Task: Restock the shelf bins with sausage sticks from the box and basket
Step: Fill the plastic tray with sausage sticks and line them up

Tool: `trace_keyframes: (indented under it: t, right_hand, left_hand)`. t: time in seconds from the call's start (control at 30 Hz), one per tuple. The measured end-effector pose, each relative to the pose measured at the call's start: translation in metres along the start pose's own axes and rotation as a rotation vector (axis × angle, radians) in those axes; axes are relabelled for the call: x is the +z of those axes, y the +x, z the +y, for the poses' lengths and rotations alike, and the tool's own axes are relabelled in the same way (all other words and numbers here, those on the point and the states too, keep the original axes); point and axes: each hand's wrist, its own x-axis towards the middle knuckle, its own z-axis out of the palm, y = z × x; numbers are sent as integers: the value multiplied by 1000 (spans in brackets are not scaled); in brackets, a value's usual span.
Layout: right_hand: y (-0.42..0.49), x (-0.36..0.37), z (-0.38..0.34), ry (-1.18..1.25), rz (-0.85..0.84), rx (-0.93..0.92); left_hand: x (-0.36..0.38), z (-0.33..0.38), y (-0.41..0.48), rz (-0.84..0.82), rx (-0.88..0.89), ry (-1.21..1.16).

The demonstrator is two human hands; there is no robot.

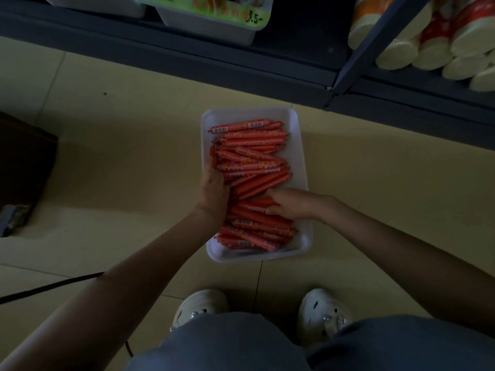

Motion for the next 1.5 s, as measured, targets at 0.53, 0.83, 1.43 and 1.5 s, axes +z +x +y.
trace_keyframes:
  t: [0.53, 0.83, 1.43, 1.5]
  right_hand:
    - [22, 0, 7, -715, 568, 44]
    - [-11, 35, -22, -380, 338, -372]
    - [-5, 8, 20, -604, 575, -472]
    - [0, -2, 16, -484, 674, -394]
  left_hand:
    - [-11, -38, 13, 400, -195, -586]
    - [2, -69, 0, 354, -298, -1526]
    - [13, -19, 27, 490, 299, -688]
    - [6, -12, 34, 556, 297, -737]
